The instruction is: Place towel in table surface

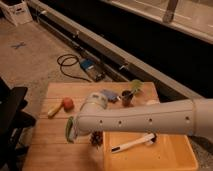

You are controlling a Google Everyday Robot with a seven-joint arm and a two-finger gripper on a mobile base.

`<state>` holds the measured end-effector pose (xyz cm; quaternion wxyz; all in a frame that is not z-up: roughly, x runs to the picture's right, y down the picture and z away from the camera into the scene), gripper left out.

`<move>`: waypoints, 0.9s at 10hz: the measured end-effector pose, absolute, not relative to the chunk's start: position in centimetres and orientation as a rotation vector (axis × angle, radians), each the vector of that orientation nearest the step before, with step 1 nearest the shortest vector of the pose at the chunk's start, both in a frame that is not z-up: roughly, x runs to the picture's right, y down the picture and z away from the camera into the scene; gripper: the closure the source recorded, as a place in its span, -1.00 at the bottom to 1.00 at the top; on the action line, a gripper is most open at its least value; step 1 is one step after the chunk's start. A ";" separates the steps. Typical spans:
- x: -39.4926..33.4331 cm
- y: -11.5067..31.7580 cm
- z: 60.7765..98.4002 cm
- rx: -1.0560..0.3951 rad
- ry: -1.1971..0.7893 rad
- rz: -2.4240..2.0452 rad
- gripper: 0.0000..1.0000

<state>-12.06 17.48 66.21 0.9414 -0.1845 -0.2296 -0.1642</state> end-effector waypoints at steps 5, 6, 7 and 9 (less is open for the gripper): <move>-11.1 14.2 66.3 -0.307 -0.503 -0.303 1.00; -11.3 14.8 67.2 -0.311 -0.529 -0.293 1.00; -11.6 15.6 68.3 -0.323 -0.561 -0.282 1.00; -12.6 16.9 69.7 -0.350 -0.614 -0.265 1.00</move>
